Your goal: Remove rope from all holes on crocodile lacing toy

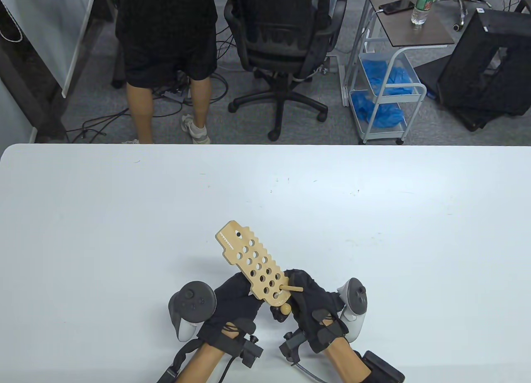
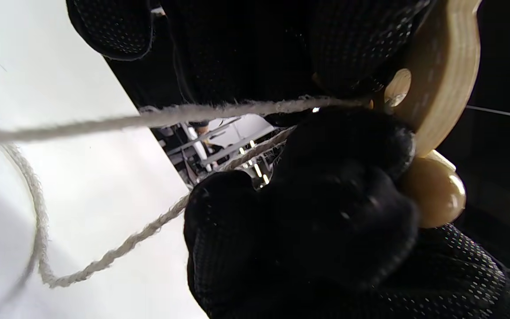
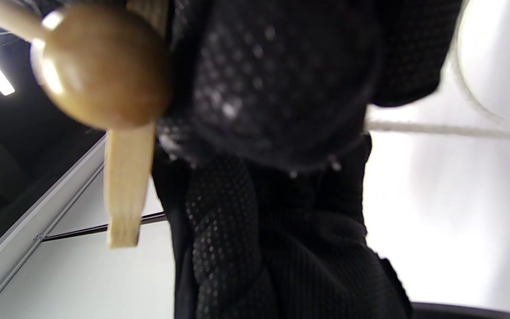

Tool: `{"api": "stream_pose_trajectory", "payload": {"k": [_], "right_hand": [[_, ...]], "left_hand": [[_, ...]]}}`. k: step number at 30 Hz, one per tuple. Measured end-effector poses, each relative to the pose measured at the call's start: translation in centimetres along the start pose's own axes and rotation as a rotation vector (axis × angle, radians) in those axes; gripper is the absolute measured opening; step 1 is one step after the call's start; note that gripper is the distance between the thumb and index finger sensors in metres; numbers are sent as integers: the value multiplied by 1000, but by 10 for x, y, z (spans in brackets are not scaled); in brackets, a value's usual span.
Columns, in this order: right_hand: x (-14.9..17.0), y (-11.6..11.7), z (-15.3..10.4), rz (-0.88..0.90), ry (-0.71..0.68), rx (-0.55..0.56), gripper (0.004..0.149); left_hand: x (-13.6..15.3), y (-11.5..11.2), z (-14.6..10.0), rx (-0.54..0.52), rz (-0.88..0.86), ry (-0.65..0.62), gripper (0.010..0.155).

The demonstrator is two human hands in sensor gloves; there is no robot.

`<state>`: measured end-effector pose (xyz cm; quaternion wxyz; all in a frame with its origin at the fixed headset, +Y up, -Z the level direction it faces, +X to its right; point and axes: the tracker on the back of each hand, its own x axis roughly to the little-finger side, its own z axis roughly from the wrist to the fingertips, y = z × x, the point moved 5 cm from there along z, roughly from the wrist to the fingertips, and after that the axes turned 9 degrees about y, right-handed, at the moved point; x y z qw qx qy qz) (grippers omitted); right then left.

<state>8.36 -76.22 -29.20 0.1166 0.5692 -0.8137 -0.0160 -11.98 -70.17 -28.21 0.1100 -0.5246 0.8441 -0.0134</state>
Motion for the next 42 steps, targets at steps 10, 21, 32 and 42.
{"api": "stream_pose_trajectory", "payload": {"k": [10,21,32,42], "right_hand": [[-20,-22,-3,-87,-80,127,45],[-29,-10,-5,-363,-153,146,45],[-27,9,-7,-330,-184,45,54],[-47,0,-16,-464,-291,164,49]], "left_hand": [[4,-30,5,405,-328,-36,79],[27,-12,7,180,-324,139,65],[43,-12,8,192,-574,179,65],[34,-18,8,272,-470,139,75]]}}
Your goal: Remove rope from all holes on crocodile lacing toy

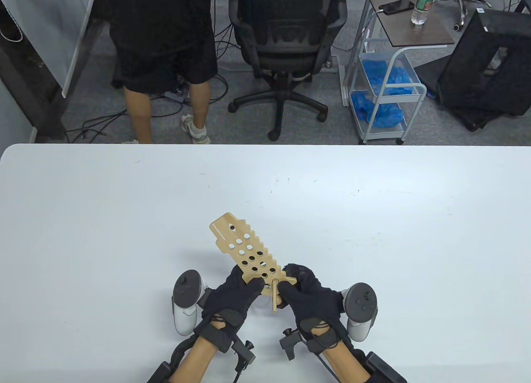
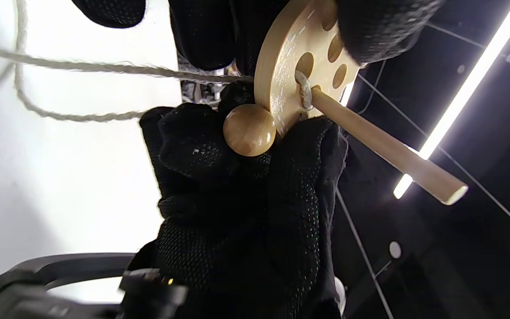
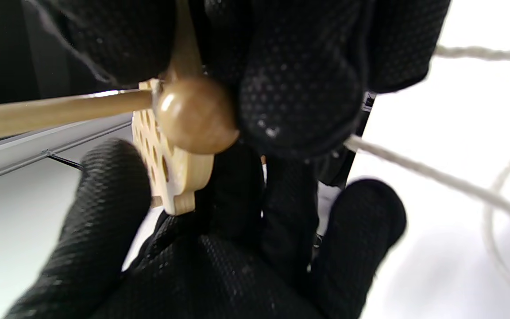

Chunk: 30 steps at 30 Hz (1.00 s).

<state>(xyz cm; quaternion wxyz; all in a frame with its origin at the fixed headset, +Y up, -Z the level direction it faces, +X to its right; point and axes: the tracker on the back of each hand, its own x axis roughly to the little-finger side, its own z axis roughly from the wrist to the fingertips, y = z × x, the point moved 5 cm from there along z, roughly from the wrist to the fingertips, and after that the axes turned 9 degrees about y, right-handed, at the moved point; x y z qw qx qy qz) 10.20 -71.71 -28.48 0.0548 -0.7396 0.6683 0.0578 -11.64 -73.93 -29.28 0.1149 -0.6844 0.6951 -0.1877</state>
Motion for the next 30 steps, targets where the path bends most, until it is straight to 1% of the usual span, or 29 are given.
{"api": "stream_pose_trajectory", "payload": {"k": [3,6,9,10,12,14,18,20,21,23,24,26,30], "right_hand": [[-14,-4,-2,-144,-87,42,49],[-24,-6,-6,-247,-145,86,49],[-34,-7,-10,-351,-199,124,49],[-39,-7,-12,-417,-230,156,49],[-44,-8,-14,-499,-259,192,49],[-47,-7,-16,-563,-282,214,49],[-52,-2,-20,-667,-328,234,49],[-55,2,-22,-706,-347,235,49],[-56,2,-22,-719,-353,241,49],[-57,1,-22,-731,-347,256,49],[-54,-4,-20,-701,-315,265,49],[-50,-10,-17,-639,-273,261,49],[-48,-13,-16,-661,-270,265,49]], "left_hand": [[2,1,-1,-33,62,33,84],[5,2,-2,-40,127,90,95],[10,2,-2,-12,178,158,102],[12,2,-2,4,194,185,103],[16,1,-3,15,219,234,102],[18,-2,-1,30,207,228,100],[28,-11,1,94,106,278,92],[30,-11,1,91,80,290,90],[31,-10,2,77,73,292,85],[29,-7,1,42,62,288,80],[27,-5,2,39,63,271,79],[26,-4,3,58,57,245,80],[28,-5,3,67,77,262,80]]}}
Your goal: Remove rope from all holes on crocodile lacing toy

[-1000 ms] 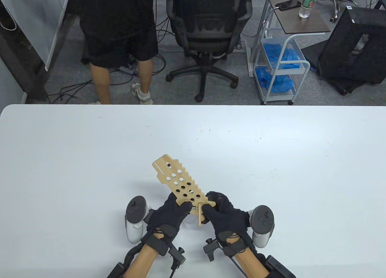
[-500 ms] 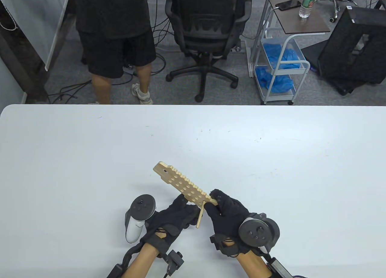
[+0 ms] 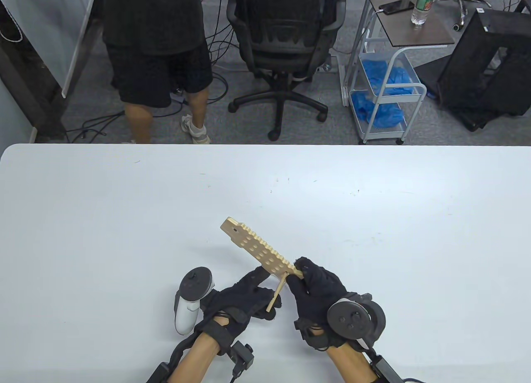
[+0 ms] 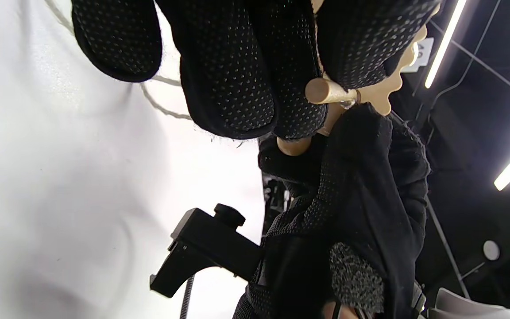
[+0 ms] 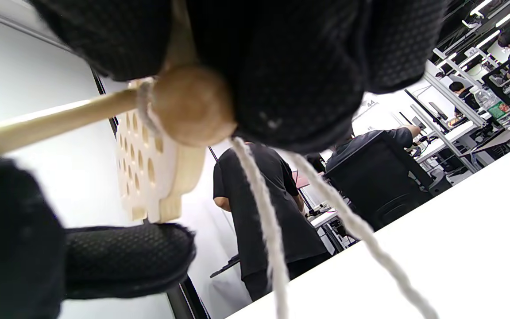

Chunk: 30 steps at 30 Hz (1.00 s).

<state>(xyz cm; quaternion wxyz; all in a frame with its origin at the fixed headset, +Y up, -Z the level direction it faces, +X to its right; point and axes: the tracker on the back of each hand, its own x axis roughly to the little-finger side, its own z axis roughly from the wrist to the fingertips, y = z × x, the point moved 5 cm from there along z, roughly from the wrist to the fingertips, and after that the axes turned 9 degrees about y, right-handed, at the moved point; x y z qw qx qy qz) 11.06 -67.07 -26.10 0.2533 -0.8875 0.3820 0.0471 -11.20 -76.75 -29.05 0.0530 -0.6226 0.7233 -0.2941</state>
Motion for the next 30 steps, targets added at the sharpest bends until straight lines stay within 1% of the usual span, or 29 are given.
{"api": "stream_pose_trajectory", "payload": {"k": [4,6,8,10,12,15,19,21,24,26,27,28,30], "right_hand": [[-9,4,-2,-17,-34,-12,49],[-10,4,-2,-23,-38,-10,49],[-7,3,0,-3,-20,-11,49],[-1,0,2,24,14,-5,49],[12,-2,5,90,100,-2,49],[41,2,8,260,273,-36,48],[78,19,6,559,506,-122,47],[88,23,5,628,570,-133,46],[98,26,6,679,614,-142,46],[100,25,7,679,620,-141,46],[101,24,7,676,622,-140,46],[101,24,8,675,622,-140,46],[103,24,9,672,622,-147,46]], "left_hand": [[4,-4,3,35,10,21,88],[3,-2,3,15,25,22,87],[2,-2,3,25,30,13,87],[0,-2,3,38,23,-7,84],[-3,-2,2,40,19,-28,82],[-7,2,1,25,33,-63,80],[-16,12,-4,-12,23,-121,81],[-19,19,-6,-33,28,-143,83],[-21,33,-9,-94,58,-148,80],[-22,45,-13,-177,90,-161,72],[-23,54,-16,-244,110,-159,69],[-22,59,-18,-278,119,-158,66],[-18,75,-22,-357,104,-145,62]]}}
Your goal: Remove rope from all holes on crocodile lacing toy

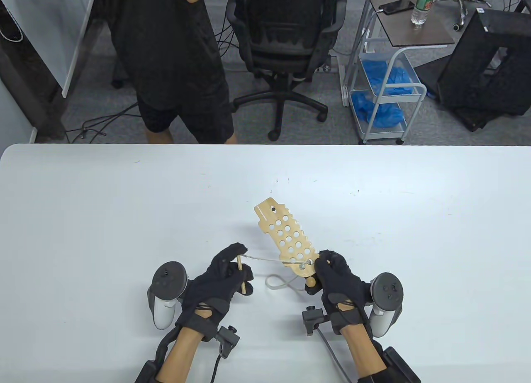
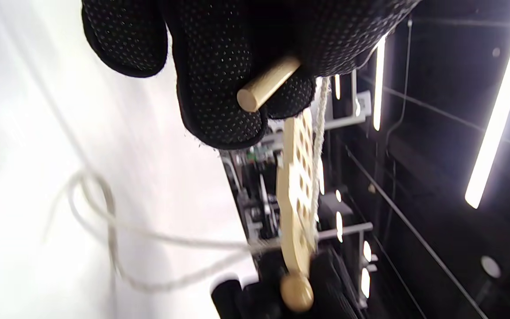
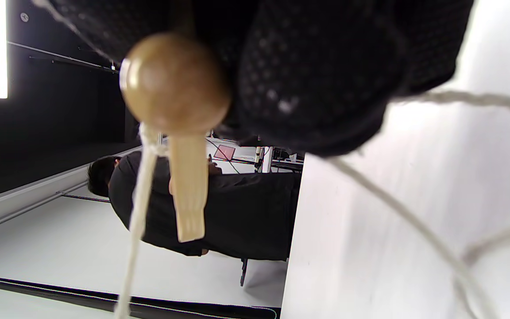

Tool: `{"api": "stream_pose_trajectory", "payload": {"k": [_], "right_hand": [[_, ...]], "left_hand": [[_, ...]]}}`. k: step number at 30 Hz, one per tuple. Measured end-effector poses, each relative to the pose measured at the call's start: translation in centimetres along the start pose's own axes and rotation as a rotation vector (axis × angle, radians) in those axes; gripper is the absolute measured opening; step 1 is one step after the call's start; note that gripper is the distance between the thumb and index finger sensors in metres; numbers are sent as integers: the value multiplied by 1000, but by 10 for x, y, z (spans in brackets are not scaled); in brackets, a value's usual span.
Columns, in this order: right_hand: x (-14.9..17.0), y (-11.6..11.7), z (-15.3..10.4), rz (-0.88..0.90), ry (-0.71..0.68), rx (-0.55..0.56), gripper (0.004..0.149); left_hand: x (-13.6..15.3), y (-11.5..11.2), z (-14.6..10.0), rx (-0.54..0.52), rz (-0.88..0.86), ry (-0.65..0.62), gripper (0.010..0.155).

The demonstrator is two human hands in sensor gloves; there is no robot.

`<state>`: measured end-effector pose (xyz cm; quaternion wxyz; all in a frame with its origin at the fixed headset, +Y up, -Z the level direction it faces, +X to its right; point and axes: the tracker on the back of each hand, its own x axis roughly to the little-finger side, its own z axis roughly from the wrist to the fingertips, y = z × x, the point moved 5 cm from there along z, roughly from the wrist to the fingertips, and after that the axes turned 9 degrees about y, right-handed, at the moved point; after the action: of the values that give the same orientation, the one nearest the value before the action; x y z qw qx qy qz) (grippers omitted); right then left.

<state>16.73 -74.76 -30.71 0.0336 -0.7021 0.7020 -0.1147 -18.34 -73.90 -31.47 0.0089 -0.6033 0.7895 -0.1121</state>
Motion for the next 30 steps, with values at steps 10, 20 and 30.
{"api": "stream_pose_trajectory", "payload": {"k": [10,20,30], "right_hand": [[2,-7,4,16,17,11,46],[9,-27,9,113,74,81,46],[34,-48,14,394,248,98,46]], "left_hand": [[28,81,-4,-312,-99,38,47],[59,124,-14,-435,-308,85,46],[61,128,-17,-446,-383,74,47]]}}
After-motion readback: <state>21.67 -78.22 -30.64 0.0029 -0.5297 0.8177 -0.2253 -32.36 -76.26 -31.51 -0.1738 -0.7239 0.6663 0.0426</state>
